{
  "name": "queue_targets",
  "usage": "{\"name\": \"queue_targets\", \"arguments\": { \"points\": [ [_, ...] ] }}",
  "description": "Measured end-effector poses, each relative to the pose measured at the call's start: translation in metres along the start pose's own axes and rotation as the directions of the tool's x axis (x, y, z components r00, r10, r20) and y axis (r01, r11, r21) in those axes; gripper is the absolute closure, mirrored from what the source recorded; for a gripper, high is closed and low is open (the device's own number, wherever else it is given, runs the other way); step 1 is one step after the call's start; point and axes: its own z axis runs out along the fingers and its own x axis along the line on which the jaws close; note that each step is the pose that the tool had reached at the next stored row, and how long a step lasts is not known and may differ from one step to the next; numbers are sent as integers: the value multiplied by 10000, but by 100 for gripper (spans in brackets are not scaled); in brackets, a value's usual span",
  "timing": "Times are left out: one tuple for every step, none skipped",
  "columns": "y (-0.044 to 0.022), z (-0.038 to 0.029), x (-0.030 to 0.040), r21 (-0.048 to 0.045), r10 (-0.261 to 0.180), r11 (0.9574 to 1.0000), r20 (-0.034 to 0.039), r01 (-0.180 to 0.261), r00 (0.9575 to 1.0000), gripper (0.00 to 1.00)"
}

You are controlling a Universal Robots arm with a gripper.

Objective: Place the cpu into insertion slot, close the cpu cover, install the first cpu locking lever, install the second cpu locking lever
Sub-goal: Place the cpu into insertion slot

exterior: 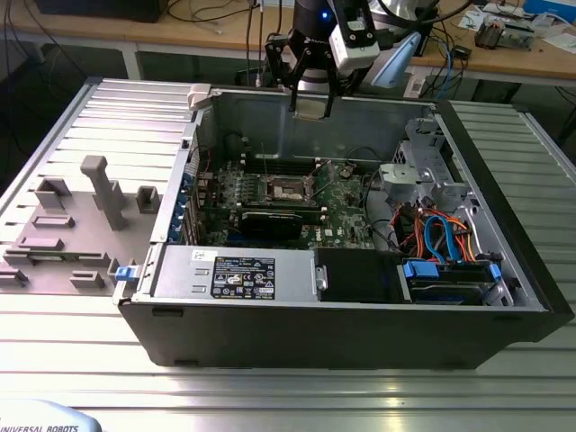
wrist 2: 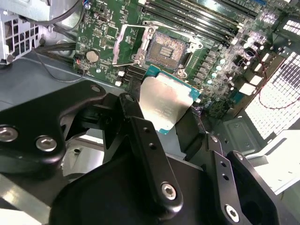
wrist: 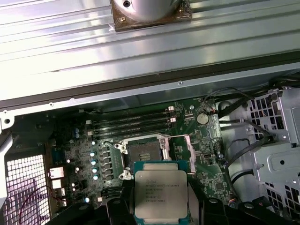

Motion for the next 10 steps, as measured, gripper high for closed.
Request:
{"name": "queue_targets", "arguments": {
  "points": [
    [0,1,0,-3,105,9999,10,-105,9999,46],
    [0,1,0,-5,157,9999,14,-157,9999,46],
    [0,1,0,-4,160,9999,15,-160,9999,46],
    [0,1,0,-5,162,9999,15,-162,9999,46],
    [0,1,0,-5,162,9999,15,-162,9999,46],
    [0,1,0,-4,162,9999,15,-162,9999,46],
    [0,1,0,-4,163,9999,15,-163,9999,46],
    [0,1,0,-4,162,9999,15,-162,9999,46],
    [0,1,0,-5,162,9999,15,-162,9999,46],
    [0,1,0,-5,162,9999,15,-162,9999,46]
  ]
}}
